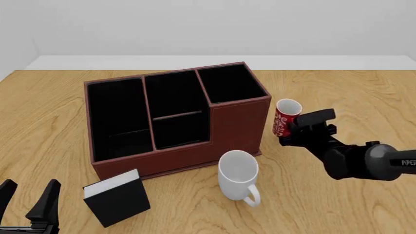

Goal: Pick up the red mug and place it to the right of the caddy.

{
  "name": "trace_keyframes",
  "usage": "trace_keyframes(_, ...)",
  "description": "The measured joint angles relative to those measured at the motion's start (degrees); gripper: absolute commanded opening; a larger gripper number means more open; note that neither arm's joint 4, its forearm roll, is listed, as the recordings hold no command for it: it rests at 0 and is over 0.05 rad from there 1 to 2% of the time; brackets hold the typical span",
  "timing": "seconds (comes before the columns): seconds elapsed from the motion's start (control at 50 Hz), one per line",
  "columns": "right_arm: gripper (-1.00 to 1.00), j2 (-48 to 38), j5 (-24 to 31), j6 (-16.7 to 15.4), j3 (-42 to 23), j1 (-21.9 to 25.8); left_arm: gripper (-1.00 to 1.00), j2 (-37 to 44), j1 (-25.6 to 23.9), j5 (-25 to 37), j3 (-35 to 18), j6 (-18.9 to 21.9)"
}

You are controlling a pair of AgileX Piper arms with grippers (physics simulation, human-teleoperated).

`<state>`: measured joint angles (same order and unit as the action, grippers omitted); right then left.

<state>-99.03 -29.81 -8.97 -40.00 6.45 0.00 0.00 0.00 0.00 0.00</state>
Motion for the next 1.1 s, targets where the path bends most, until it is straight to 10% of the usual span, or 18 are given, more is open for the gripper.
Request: trace_keyframes(1.1,-1.00,-2.46,-0.78,0.12,0.90,0.86,1.00,0.00,0.00,0.00,0.00,0.00)
